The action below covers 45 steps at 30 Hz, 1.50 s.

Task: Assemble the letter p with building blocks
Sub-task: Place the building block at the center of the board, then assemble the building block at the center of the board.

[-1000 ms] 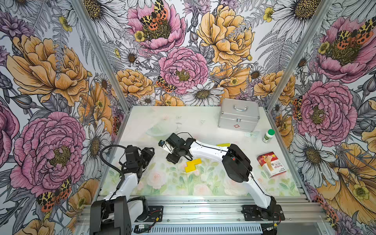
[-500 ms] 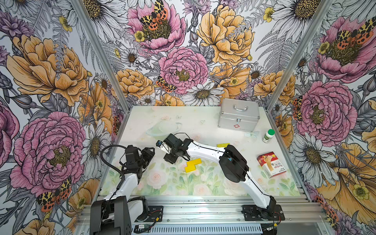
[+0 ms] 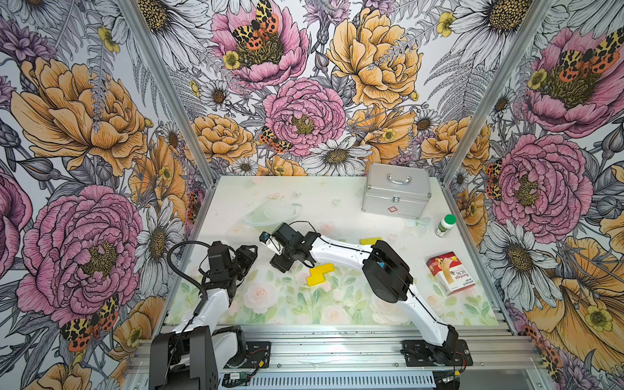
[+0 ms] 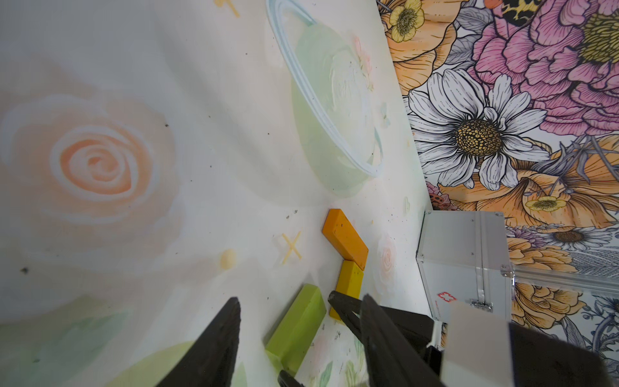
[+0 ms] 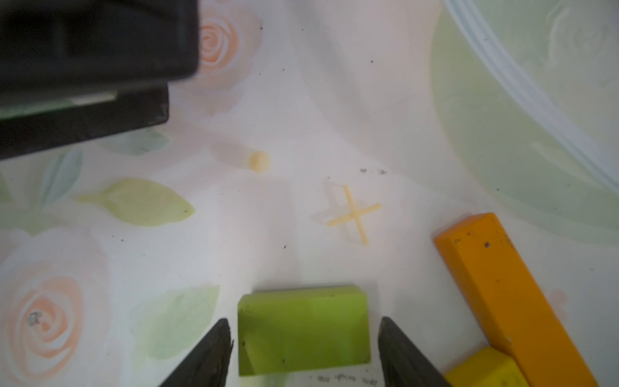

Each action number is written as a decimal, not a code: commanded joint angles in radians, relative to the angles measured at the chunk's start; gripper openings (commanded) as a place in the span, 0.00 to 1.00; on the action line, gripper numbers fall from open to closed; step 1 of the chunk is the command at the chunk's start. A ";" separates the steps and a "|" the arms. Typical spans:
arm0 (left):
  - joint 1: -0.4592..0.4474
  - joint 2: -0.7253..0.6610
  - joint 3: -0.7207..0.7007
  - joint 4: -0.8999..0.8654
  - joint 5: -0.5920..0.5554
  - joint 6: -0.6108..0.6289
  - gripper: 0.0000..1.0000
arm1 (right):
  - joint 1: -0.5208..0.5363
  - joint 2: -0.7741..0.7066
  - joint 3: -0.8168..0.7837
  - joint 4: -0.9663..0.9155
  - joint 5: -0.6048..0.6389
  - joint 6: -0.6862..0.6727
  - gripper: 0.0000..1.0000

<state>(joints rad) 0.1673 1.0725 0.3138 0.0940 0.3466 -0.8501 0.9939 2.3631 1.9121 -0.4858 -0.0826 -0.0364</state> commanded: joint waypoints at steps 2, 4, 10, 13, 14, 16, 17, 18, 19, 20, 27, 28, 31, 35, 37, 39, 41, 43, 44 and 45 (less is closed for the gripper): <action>0.011 -0.022 -0.012 0.023 0.019 0.011 0.58 | -0.003 -0.088 -0.011 0.070 0.008 0.031 0.76; 0.012 -0.025 -0.011 0.023 0.014 0.015 0.58 | -0.007 -0.108 -0.025 0.083 0.023 0.042 0.77; 0.011 -0.023 -0.003 0.023 0.031 0.035 0.72 | -0.042 -0.317 -0.237 0.317 0.033 0.230 0.86; 0.002 -0.028 0.000 0.023 0.038 0.042 0.83 | -0.108 -0.359 -0.348 0.506 -0.220 0.455 0.99; -0.002 -0.029 -0.001 0.023 0.040 0.046 0.85 | -0.122 -0.345 -0.341 0.503 -0.263 0.503 0.99; -0.019 -0.034 0.001 0.022 0.036 0.055 0.84 | -0.131 -0.305 -0.292 0.441 -0.338 0.535 0.99; -0.025 -0.034 0.001 0.020 0.034 0.058 0.83 | -0.131 -0.303 -0.301 0.445 -0.343 0.546 0.99; -0.032 -0.033 0.002 0.018 0.031 0.063 0.82 | -0.129 -0.308 -0.329 0.465 -0.332 0.557 0.99; -0.035 -0.030 0.005 0.013 0.027 0.067 0.81 | -0.126 -0.311 -0.350 0.465 -0.323 0.558 0.97; -0.039 -0.027 0.007 0.008 0.025 0.073 0.81 | -0.125 -0.314 -0.358 0.457 -0.316 0.555 0.94; -0.076 0.004 0.031 -0.030 -0.009 0.110 0.72 | -0.127 -0.336 -0.457 0.435 -0.271 0.654 0.23; -0.083 0.011 0.034 -0.032 -0.015 0.114 0.70 | -0.128 -0.333 -0.467 0.434 -0.276 0.666 0.15; -0.094 0.040 0.043 -0.033 -0.017 0.124 0.61 | -0.128 -0.319 -0.482 0.421 -0.297 0.701 0.00; -0.111 0.068 0.051 -0.033 -0.016 0.135 0.38 | -0.126 -0.294 -0.493 0.419 -0.315 0.736 0.00; -0.119 0.068 0.051 -0.033 -0.028 0.137 0.26 | -0.127 -0.278 -0.490 0.418 -0.316 0.751 0.00; -0.121 0.067 0.052 -0.033 -0.035 0.142 0.15 | -0.127 -0.257 -0.477 0.401 -0.315 0.764 0.00; -0.121 0.071 0.054 -0.033 -0.040 0.147 0.03 | -0.127 -0.237 -0.468 0.385 -0.317 0.772 0.00; -0.124 0.080 0.060 -0.033 -0.043 0.152 0.00 | -0.127 -0.226 -0.467 0.383 -0.320 0.784 0.00; -0.125 0.086 0.065 -0.033 -0.043 0.155 0.00 | -0.127 -0.222 -0.464 0.379 -0.321 0.786 0.00; -0.127 0.095 0.070 -0.032 -0.043 0.159 0.00 | -0.127 -0.218 -0.459 0.371 -0.318 0.787 0.00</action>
<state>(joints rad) 0.0532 1.1484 0.3531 0.0555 0.3279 -0.7170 0.8692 2.1304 1.4296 -0.0940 -0.3912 0.7265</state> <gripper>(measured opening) 0.045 0.047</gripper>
